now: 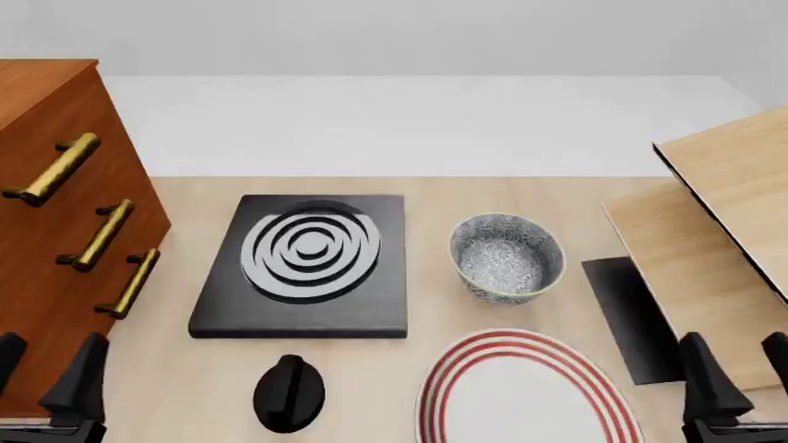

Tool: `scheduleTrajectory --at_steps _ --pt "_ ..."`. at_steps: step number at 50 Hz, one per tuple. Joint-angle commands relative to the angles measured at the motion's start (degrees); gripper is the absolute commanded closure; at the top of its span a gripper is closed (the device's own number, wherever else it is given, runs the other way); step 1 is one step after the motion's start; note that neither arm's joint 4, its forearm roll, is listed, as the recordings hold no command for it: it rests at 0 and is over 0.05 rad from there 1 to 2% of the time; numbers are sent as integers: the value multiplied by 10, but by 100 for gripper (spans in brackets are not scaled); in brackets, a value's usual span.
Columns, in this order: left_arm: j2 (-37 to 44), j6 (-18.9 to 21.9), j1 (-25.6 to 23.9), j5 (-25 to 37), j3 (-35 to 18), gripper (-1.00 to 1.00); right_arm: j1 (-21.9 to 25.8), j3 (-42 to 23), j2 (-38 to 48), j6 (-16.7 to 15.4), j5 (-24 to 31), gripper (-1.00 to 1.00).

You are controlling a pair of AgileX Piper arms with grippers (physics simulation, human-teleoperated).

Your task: Pick up the cream cheese and put it in the bowl.

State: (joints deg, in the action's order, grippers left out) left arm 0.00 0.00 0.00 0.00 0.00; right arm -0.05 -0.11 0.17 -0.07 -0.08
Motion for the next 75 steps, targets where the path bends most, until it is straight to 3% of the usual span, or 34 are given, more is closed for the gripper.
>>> scheduleTrajectory --at_steps 1,19,31,42,51,63,75 --pt "0 0 0 0 0 -100 -3 -3 2 -7 -1 -100" --pt "0 0 0 0 0 -100 16 -21 0 -20 14 -100" --pt "0 0 0 0 0 -100 140 -98 -2 -96 87 -100" --pt "0 0 0 0 0 -100 261 -143 2 -146 168 -100" --pt "0 0 0 0 0 -100 361 -150 106 -181 118 -100" --pt "0 0 0 0 0 -100 477 -177 262 -178 49 -100" --pt "0 0 0 0 0 -100 560 -205 370 -182 7 -100"
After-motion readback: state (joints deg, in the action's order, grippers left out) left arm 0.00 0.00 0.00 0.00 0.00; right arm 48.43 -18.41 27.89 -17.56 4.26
